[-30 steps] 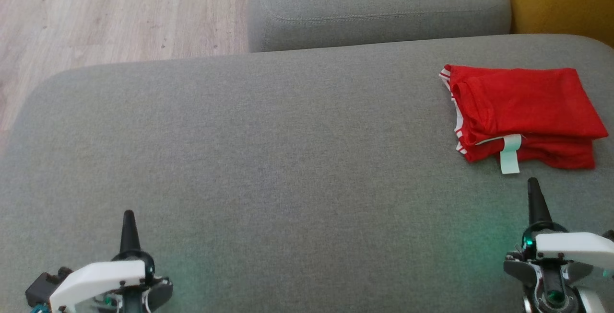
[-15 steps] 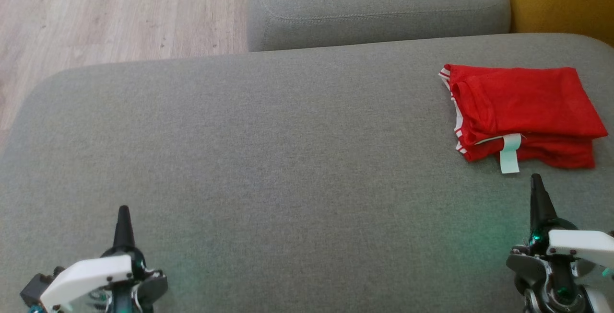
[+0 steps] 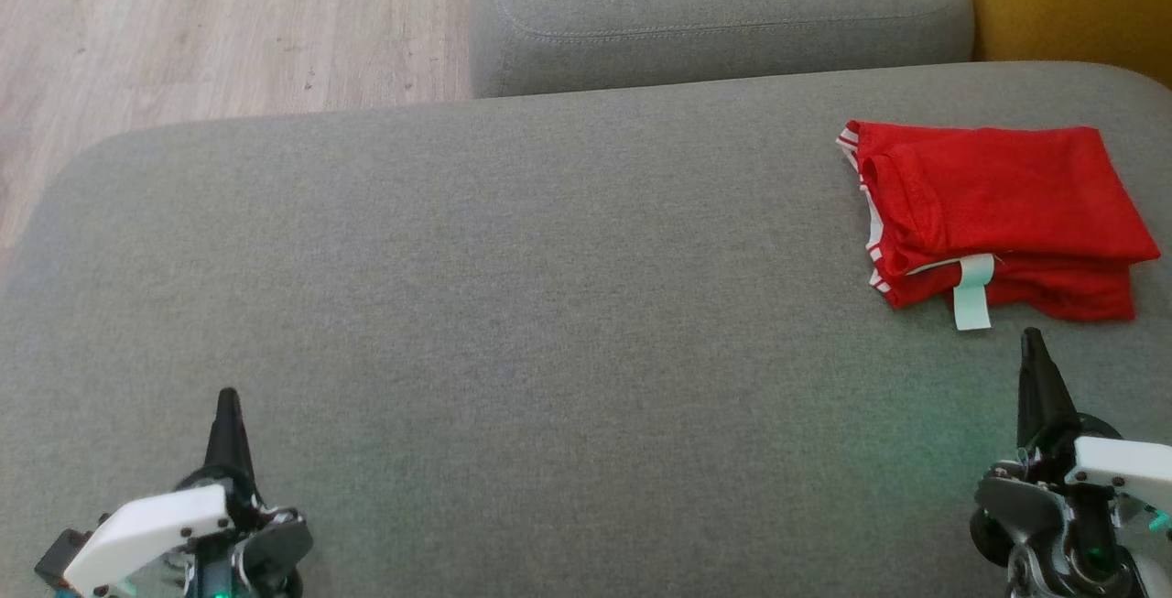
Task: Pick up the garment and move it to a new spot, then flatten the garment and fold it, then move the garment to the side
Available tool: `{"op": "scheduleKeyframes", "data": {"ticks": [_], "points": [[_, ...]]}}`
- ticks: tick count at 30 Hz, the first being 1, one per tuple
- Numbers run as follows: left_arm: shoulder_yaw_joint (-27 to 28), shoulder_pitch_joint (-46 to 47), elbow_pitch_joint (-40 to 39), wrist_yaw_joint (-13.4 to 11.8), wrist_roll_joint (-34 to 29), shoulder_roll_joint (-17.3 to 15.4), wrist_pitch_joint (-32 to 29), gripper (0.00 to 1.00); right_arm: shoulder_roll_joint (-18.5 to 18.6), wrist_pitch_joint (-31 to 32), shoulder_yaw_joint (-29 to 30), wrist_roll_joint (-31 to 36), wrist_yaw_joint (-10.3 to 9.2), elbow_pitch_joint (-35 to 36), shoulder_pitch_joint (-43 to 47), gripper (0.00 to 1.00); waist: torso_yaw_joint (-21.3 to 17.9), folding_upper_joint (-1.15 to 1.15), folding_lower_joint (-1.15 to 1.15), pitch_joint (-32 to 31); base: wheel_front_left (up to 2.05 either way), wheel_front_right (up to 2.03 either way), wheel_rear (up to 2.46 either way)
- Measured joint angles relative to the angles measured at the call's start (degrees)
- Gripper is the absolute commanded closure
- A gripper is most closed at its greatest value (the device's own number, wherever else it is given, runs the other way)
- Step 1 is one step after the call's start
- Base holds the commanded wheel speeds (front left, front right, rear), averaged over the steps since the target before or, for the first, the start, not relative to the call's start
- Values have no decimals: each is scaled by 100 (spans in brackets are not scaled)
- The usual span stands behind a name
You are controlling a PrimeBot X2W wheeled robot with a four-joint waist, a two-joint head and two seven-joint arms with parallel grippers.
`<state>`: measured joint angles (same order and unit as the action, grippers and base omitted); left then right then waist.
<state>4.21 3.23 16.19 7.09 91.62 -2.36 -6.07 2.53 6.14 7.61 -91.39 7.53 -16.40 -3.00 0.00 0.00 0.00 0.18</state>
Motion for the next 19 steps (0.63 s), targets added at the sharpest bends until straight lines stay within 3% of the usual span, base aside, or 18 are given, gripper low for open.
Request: {"op": "scheduleKeyframes", "data": {"ticks": [19], "points": [[22, 1, -2, 0, 25, 0, 0, 100, 0, 1, 7, -37, 0, 16, -1, 100, 0, 0, 0, 0, 0, 0, 0]]}}
